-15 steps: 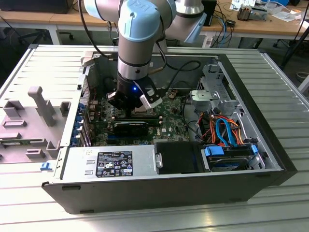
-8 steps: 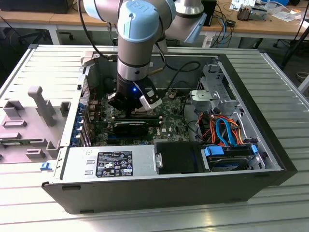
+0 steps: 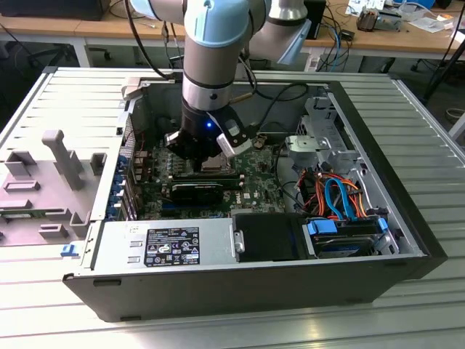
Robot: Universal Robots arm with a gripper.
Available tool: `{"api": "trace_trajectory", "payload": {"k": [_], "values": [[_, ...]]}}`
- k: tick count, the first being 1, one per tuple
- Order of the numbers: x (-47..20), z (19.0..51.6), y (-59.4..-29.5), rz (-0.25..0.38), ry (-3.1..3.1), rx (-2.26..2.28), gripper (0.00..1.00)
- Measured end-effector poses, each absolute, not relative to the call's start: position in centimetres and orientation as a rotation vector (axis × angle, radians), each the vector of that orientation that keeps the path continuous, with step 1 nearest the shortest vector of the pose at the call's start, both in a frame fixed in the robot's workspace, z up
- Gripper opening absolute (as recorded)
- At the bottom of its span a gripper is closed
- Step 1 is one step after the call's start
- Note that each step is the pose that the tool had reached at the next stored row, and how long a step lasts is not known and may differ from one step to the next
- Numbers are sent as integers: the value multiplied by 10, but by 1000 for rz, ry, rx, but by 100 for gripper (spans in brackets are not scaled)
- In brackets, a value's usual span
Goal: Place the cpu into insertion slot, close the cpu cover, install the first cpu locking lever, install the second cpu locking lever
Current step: 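Install the second cpu locking lever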
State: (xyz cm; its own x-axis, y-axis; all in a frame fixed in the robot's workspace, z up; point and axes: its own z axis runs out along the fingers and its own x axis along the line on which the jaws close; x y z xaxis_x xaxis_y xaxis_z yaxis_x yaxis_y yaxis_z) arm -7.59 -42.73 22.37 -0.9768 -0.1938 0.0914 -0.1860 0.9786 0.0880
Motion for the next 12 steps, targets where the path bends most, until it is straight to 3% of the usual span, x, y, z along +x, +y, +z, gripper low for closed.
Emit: {"api": "trace_trajectory", "payload": {"k": [10, 12], "values": [[-51, 222, -427, -122, -3003, 283, 11], [-45, 223, -426, -96, -3003, 266, 11]]}}
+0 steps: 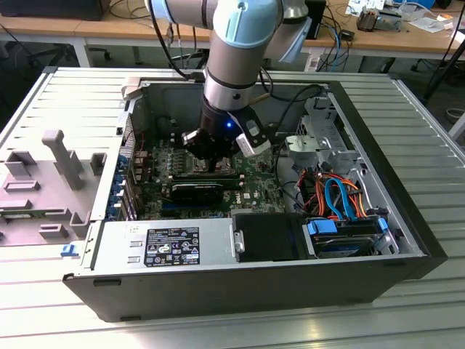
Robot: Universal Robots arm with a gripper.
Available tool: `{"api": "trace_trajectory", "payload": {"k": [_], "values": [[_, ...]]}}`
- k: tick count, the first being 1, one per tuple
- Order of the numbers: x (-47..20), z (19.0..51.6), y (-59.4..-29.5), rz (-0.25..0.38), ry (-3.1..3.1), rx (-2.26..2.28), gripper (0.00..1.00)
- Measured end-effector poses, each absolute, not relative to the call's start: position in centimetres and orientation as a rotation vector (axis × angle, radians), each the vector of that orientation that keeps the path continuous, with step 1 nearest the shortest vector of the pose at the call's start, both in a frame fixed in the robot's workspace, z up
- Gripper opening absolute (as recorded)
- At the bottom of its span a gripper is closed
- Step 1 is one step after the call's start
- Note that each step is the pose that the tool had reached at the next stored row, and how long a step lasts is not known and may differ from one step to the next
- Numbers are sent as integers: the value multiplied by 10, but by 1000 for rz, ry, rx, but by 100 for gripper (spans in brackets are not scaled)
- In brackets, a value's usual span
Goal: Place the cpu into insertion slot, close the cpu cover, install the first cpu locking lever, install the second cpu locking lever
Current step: 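Install the second cpu locking lever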
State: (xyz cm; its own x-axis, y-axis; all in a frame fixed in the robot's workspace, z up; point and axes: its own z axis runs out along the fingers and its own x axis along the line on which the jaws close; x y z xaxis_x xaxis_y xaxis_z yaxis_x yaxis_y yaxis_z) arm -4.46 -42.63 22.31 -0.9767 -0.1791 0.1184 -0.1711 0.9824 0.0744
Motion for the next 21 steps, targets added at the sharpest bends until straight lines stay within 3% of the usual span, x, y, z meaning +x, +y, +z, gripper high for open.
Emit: {"api": "trace_trajectory", "payload": {"k": [5, 10, 21], "values": [[-39, 236, -426, -32, -3004, 219, 11], [-39, 274, -426, -30, -3005, 207, 11], [-39, 274, -426, -44, -3006, 208, 11]]}}
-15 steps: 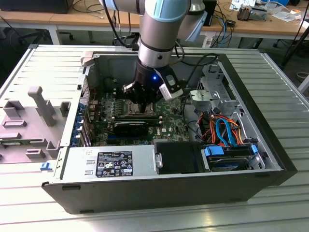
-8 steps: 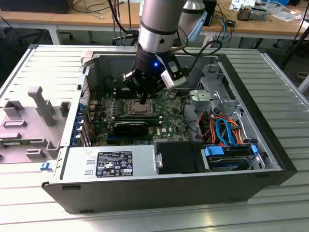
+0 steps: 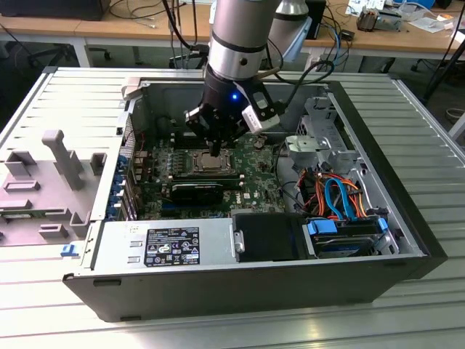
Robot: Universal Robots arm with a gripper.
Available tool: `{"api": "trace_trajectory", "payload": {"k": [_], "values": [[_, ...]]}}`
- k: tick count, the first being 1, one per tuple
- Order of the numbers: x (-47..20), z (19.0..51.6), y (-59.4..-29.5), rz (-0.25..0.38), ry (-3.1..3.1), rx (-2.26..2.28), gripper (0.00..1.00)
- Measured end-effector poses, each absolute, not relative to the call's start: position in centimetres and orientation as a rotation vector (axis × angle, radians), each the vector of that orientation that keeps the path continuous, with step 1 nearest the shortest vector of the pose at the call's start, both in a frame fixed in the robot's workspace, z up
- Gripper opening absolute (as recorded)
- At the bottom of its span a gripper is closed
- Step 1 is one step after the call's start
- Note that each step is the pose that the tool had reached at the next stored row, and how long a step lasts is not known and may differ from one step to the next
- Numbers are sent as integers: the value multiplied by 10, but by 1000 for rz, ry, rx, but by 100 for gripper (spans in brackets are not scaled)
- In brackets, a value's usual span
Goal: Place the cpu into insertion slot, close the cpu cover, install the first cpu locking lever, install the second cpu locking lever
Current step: 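Install the second cpu locking lever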
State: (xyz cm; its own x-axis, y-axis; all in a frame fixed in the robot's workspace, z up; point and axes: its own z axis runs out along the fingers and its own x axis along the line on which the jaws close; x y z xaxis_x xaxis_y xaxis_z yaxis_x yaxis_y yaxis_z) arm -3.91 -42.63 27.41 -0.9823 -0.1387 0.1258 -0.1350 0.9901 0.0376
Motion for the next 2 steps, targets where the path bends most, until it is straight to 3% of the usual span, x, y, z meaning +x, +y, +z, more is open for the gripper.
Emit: {"api": "trace_trajectory", "payload": {"k": [2], "values": [[-39, 274, -426, -47, -3006, 208, 11]]}}
